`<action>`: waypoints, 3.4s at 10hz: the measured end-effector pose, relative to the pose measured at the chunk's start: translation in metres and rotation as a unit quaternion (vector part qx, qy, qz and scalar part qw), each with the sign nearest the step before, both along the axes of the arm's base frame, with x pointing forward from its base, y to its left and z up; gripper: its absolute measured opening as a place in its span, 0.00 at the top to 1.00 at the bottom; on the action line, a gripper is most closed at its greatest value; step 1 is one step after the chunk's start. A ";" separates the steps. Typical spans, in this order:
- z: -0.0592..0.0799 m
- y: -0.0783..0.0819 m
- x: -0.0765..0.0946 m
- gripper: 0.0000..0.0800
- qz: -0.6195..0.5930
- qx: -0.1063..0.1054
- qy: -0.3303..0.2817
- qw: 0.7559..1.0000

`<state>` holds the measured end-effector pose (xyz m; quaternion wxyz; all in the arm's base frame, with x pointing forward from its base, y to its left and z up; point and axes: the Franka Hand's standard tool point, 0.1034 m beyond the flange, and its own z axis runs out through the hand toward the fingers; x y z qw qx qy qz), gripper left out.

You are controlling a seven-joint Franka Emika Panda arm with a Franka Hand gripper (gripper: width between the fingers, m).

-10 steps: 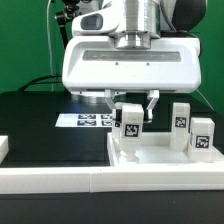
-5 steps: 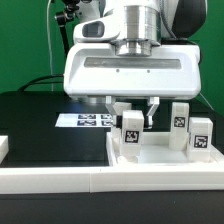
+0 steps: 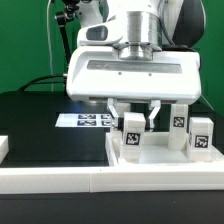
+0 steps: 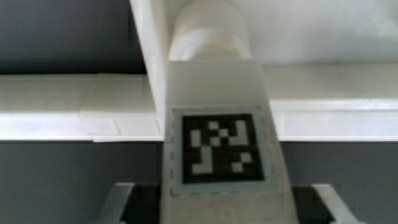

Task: Assemble square table

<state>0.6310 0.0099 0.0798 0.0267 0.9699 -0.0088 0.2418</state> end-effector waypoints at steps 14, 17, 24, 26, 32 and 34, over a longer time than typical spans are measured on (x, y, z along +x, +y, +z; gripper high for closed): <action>0.031 -0.008 0.003 0.19 0.001 0.012 0.015 1.000; 0.020 -0.003 -0.004 0.19 0.005 0.032 0.100 0.994; 0.006 0.005 -0.005 0.19 0.011 0.064 0.263 0.963; 0.005 -0.002 -0.003 0.19 0.022 0.060 0.264 0.962; 0.005 -0.010 0.000 0.42 0.027 0.053 0.258 0.964; 0.005 -0.010 0.000 0.64 0.027 0.053 0.258 0.964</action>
Offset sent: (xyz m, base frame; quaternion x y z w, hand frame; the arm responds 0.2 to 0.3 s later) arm 0.0000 0.0000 0.0000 0.0000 0.0000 0.0000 1.0000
